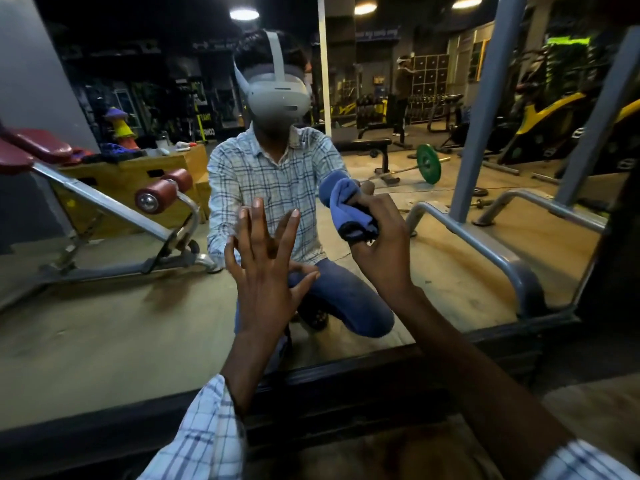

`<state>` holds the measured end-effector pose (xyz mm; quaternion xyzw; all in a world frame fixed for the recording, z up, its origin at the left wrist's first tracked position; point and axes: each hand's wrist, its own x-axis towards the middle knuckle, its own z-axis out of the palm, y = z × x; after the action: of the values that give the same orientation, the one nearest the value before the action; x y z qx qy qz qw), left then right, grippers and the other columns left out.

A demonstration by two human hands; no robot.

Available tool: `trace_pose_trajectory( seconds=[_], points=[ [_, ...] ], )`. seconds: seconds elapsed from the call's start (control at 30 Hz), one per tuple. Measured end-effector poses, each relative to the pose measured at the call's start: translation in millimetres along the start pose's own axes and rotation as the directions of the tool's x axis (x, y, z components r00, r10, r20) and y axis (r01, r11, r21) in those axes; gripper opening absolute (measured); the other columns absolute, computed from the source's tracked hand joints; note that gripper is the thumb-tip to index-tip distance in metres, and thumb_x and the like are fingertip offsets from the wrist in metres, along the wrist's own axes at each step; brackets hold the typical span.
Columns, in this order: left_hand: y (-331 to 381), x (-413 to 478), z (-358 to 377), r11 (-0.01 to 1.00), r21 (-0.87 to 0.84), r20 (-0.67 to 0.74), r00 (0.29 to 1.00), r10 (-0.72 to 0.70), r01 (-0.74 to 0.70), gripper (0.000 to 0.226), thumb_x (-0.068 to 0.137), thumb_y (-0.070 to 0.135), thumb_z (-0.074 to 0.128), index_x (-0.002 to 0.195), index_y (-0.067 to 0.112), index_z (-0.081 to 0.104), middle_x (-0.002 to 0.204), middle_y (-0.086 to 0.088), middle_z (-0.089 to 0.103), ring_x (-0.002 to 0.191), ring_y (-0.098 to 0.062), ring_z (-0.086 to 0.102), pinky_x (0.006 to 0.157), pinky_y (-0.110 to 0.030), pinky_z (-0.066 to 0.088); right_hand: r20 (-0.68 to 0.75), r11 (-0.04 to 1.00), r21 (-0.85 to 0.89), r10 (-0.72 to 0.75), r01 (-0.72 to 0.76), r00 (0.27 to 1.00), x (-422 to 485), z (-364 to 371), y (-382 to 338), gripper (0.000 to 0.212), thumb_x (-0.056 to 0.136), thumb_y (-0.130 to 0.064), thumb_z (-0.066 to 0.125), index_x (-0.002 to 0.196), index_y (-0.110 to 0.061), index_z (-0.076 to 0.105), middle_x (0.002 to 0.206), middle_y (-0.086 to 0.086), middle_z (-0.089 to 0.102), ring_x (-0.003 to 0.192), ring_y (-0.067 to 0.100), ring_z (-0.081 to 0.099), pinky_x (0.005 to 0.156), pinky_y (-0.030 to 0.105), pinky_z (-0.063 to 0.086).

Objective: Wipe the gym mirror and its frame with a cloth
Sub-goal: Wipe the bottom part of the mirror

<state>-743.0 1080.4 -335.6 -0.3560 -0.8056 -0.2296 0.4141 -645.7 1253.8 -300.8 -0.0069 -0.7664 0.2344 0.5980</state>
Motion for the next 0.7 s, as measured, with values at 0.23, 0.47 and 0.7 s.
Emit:
trace_pose_trajectory(
  seconds=[0.23, 0.47, 0.7],
  points=[
    [-2.4, 0.3, 5.5, 0.999, -0.049, -0.005, 1.000, 0.010, -0.010, 0.100, 0.083, 0.057, 0.078, 0.164, 0.033, 0.025, 0.173, -0.015, -0.002, 0.160, -0.038, -0.001, 0.121, -0.064, 0.011, -0.027, 0.998, -0.053, 0.036, -0.037, 0.999, 0.3, 3.5, -2.5, 0.044, 0.076, 0.007, 0.071, 0.117, -0.005, 0.065, 0.108, 0.010, 0.062, 0.095, 0.025, 0.061, 0.077, 0.028, 0.050],
    [-3.8, 0.3, 7.7, 0.999, -0.052, -0.001, 1.000, 0.015, -0.015, 0.098, 0.084, 0.060, 0.076, 0.164, 0.032, 0.026, 0.173, -0.017, 0.002, 0.159, -0.039, 0.001, 0.121, -0.065, 0.012, -0.049, 0.998, -0.057, 0.035, -0.038, 0.998, 1.0, 6.2, -8.0, 0.035, 0.078, 0.002, 0.071, 0.113, -0.001, 0.065, 0.105, 0.011, 0.061, 0.095, 0.022, 0.060, 0.077, 0.030, 0.050],
    [-0.3, -0.5, 7.9, 1.000, -0.023, -0.001, 1.000, 0.016, -0.016, 0.102, 0.083, 0.059, 0.076, 0.165, 0.031, 0.022, 0.173, -0.017, -0.001, 0.160, -0.039, -0.003, 0.122, -0.065, 0.009, 0.297, 0.997, -0.063, 0.052, -0.035, 0.953, -53.6, -0.8, 8.2, 0.036, 0.082, -0.017, 0.067, 0.117, -0.011, 0.066, 0.110, 0.003, 0.060, 0.093, 0.008, 0.056, 0.078, 0.020, 0.044]
  ],
)
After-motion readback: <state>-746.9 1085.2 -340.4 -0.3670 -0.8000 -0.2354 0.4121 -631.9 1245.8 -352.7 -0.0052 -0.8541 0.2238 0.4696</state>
